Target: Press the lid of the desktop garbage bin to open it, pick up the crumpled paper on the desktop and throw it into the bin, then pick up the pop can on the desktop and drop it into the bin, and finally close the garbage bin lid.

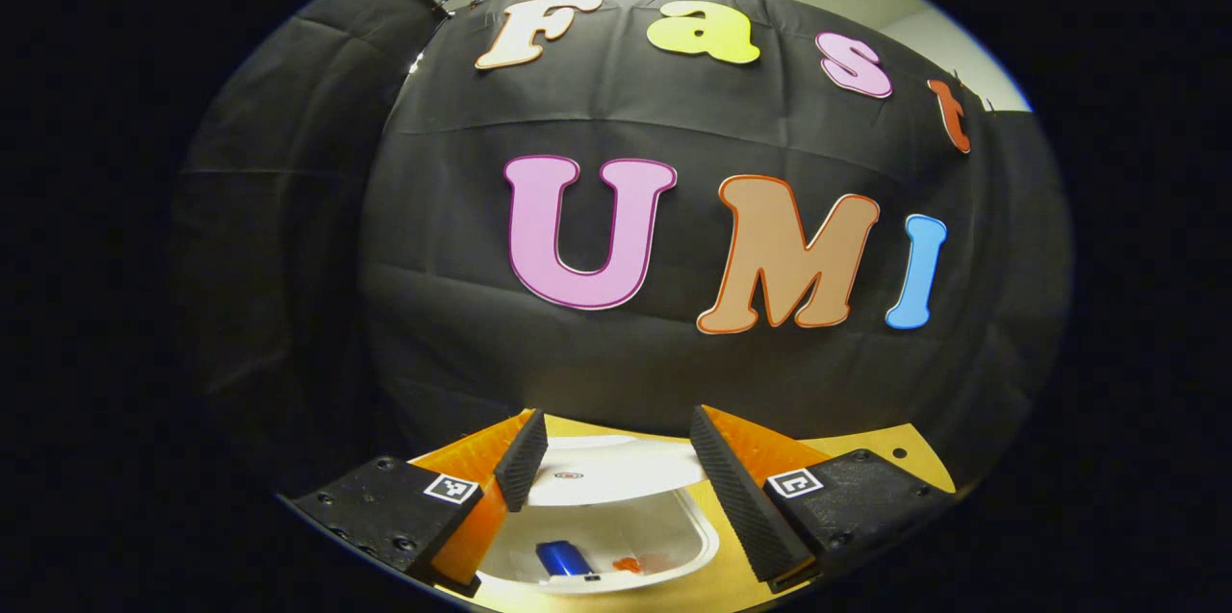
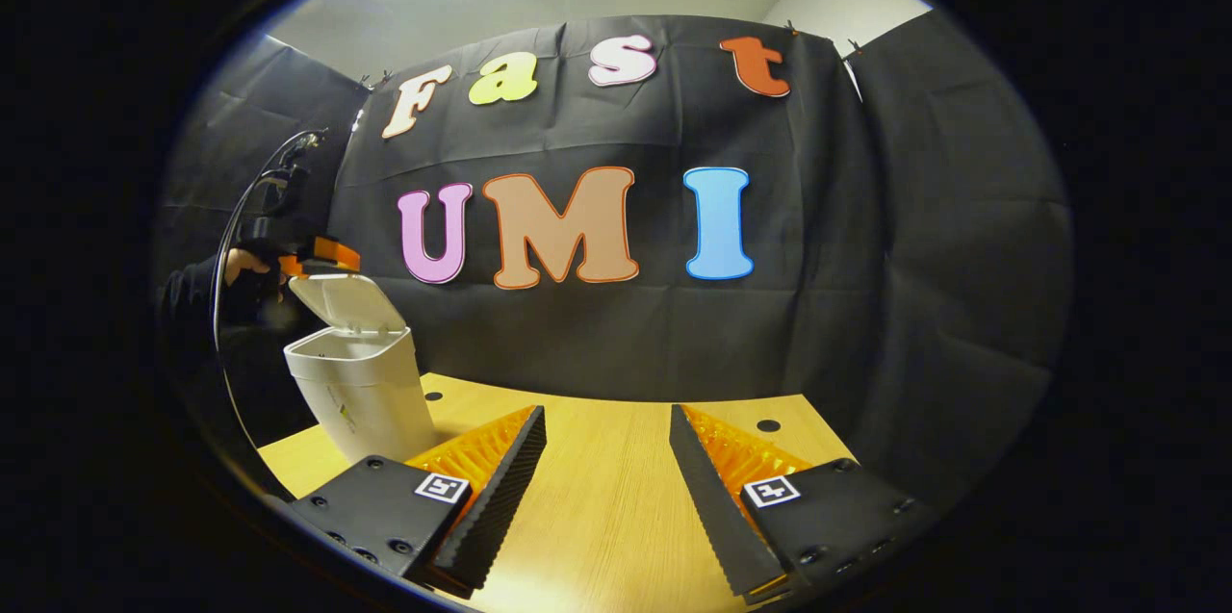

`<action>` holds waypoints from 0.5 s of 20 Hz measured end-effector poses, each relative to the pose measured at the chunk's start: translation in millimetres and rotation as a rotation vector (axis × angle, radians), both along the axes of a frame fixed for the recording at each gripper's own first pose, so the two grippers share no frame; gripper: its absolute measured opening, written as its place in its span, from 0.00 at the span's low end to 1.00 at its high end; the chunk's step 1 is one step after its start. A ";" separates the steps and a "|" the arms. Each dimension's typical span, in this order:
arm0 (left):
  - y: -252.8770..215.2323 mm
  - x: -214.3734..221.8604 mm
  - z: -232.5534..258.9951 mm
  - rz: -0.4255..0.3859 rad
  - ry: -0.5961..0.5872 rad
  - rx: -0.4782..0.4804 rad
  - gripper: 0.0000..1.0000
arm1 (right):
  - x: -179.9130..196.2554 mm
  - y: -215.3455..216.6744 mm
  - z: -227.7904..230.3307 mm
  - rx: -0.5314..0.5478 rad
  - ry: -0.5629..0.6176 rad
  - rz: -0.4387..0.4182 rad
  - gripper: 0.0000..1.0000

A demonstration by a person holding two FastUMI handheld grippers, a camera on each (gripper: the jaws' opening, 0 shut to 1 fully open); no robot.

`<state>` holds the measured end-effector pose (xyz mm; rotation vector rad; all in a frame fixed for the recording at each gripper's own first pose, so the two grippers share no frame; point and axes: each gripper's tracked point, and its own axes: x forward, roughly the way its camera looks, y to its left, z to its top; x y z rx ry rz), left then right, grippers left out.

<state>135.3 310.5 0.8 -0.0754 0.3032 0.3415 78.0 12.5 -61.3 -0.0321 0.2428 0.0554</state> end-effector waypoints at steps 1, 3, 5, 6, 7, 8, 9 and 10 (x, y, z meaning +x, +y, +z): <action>-2.2 -7.1 -4.4 0.002 0.004 0.010 0.94 | 0.0 -0.7 -1.0 0.003 0.001 0.001 0.88; -8.0 -19.4 -11.5 -0.001 0.005 0.031 0.98 | 0.2 -1.0 -3.6 0.010 0.010 0.004 0.88; -13.8 -28.4 -24.5 -0.010 0.017 0.062 0.96 | -1.1 -1.5 -5.6 0.016 0.014 0.008 0.88; -14.8 -31.9 -31.5 -0.009 0.030 0.069 0.96 | -0.7 -0.3 -6.0 0.017 0.016 0.010 0.88; -16.9 -36.7 -41.8 -0.009 0.049 0.067 0.96 | 0.1 0.8 -6.3 0.019 0.016 0.013 0.88; -17.9 -39.6 -47.5 -0.008 0.057 0.063 0.96 | 0.2 2.0 -6.4 0.018 0.016 0.016 0.88; -19.0 -42.4 -54.3 -0.007 0.067 0.052 0.98 | 0.9 4.0 -6.7 0.017 0.017 0.019 0.88; -20.1 -44.9 -61.9 -0.007 0.079 0.044 0.96 | 0.1 5.1 -7.5 0.015 0.019 0.023 0.88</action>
